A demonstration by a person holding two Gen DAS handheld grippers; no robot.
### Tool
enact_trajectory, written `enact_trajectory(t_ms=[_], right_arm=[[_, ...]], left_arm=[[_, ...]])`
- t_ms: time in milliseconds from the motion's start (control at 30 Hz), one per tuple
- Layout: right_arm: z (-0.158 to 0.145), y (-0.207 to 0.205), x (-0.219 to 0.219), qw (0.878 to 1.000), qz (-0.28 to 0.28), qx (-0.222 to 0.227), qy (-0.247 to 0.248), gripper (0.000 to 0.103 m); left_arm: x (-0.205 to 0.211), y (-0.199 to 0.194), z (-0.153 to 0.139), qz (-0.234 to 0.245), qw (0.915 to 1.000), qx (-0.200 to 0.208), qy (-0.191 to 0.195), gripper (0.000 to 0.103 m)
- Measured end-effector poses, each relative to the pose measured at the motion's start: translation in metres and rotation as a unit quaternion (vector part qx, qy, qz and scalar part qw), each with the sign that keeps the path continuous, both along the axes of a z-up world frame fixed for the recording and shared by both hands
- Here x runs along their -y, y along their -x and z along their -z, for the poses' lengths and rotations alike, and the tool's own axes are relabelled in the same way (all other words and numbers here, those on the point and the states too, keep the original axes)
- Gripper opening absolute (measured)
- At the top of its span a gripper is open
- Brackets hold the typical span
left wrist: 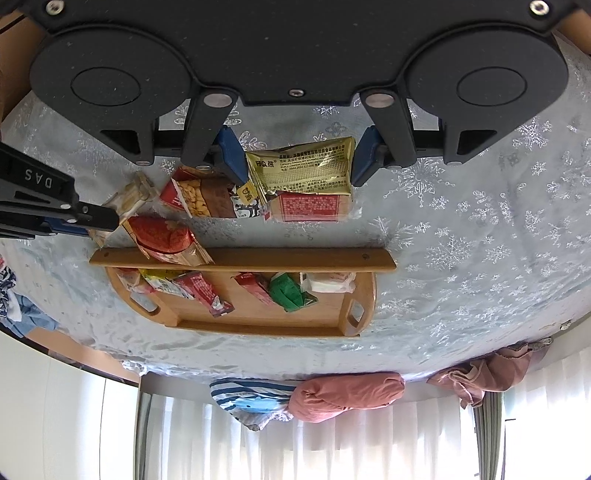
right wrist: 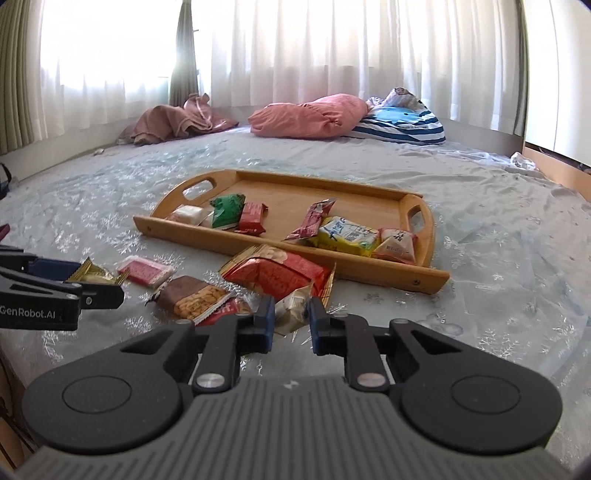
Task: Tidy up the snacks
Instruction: 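Carry the wafer pack and biscuit pack onto the tray with both tools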
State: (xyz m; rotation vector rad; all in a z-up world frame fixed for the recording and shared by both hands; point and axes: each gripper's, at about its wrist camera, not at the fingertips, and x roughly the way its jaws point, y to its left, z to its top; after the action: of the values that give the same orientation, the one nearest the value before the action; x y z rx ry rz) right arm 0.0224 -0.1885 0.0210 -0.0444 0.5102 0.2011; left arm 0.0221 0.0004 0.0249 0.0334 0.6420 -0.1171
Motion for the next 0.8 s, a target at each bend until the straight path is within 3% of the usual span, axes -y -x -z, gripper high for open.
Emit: enact_trajectory(t_ms=[433, 800], right_arm=[[-0.019, -0.008, 0.014, 0.999, 0.045, 0.011, -0.024, 0.014], [-0.043, -0.034, 0.033, 0.994, 0.091, 0.004, -0.061, 0.014]], left_arm=[[-0.010, -0.025, -0.026, -0.011, 0.9995, 0.026, 0.013, 0.057], [-0.021, -0.074, -0.055, -0.017, 0.9986, 0.043, 0.027, 0.057]])
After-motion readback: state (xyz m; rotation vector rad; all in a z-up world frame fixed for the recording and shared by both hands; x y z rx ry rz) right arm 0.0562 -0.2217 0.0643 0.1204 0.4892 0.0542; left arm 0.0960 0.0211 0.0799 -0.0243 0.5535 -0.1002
